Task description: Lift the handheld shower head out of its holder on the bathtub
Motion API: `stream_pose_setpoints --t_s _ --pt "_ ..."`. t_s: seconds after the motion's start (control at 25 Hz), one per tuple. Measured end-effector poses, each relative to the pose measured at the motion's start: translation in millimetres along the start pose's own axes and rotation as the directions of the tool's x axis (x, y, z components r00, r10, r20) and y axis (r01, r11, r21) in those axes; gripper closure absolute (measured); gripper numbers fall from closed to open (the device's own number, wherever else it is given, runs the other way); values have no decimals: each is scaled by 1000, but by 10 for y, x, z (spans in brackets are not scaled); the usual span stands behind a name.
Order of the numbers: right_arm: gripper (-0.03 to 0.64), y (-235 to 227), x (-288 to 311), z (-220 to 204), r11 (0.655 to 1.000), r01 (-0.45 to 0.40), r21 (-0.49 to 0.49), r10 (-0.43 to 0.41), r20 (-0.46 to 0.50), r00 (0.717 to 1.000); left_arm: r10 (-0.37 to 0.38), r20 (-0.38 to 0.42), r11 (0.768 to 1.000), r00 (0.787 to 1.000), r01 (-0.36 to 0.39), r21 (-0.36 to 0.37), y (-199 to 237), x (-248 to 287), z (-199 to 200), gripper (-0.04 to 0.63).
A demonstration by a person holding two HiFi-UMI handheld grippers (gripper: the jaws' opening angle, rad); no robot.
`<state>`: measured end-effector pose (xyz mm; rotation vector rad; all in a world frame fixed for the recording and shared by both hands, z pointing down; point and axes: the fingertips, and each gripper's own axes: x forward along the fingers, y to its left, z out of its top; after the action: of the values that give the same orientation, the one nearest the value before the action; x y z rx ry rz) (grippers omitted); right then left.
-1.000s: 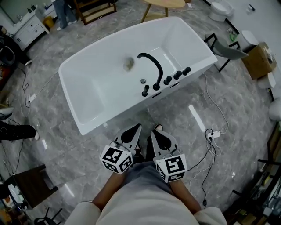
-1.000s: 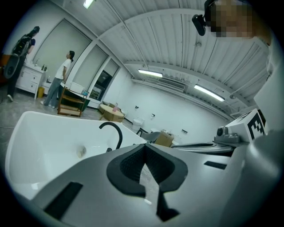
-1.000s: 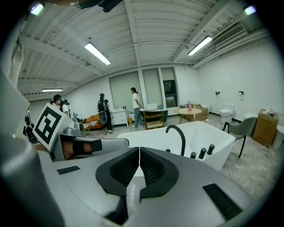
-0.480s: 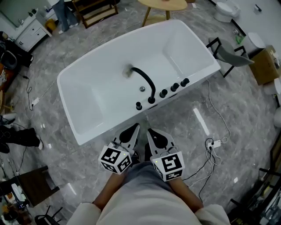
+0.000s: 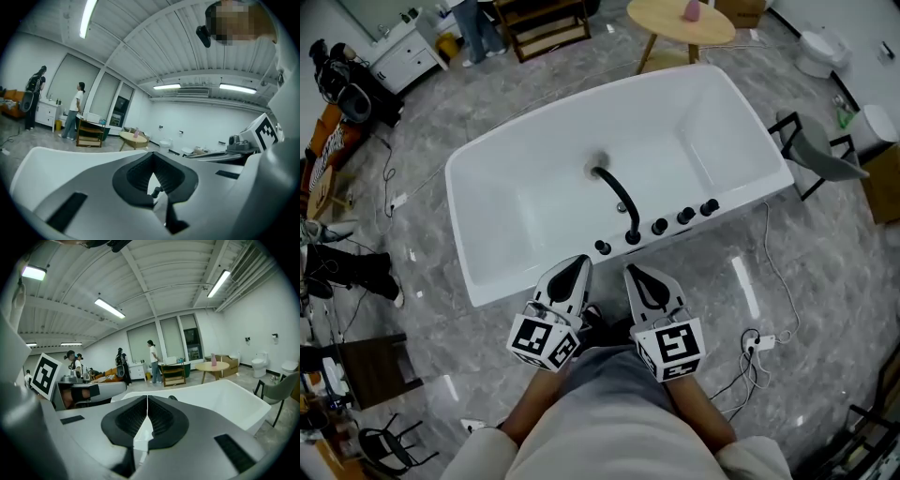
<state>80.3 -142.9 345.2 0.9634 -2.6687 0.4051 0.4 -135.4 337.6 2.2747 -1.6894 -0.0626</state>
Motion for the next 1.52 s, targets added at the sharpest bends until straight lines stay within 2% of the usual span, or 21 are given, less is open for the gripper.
stream_pose_setpoints --t_s 0.24,0.36,0.56,0.72,0.88,1.04,1.12,1.16,1.32,1.44,1.52 --pt "597 26 164 -42 999 -1 50 2 -18 1000 1 -37 1000 999 -1 -12 187 14 -148 590" --pt "597 65 209 -213 997 12 72 -8 -51 999 -37 -94 999 995 39 22 233 50 -423 591" --pt "597 124 313 -402 995 58 82 -50 -96 994 -87 -143 996 986 89 9 447 92 -738 589" --pt "597 180 386 -470 992 99 79 -90 -108 990 -150 -181 983 972 166 77 503 117 -929 589" --pt "597 153 475 -634 986 128 111 -114 -127 985 -187 -227 972 956 214 100 547 195 -1182 589" --pt "597 114 582 -786 986 122 110 -104 -157 982 -140 -247 976 959 176 132 700 268 -1477 588" --pt "597 92 608 -838 986 126 112 -105 -175 979 -111 -274 981 955 149 122 782 281 -1663 544" --pt "597 87 619 -853 985 128 112 -106 -186 977 -108 -293 983 950 147 114 804 286 -1746 527" --pt "597 130 681 -869 988 123 96 -100 -212 972 -143 -333 978 932 186 98 834 310 -1937 525" --pt "597 121 728 -933 988 122 93 -98 -228 969 -134 -336 979 932 177 101 892 376 -2087 525" --pt "597 119 759 -968 988 124 93 -98 -239 966 -102 -345 982 933 149 114 968 432 -2220 479"
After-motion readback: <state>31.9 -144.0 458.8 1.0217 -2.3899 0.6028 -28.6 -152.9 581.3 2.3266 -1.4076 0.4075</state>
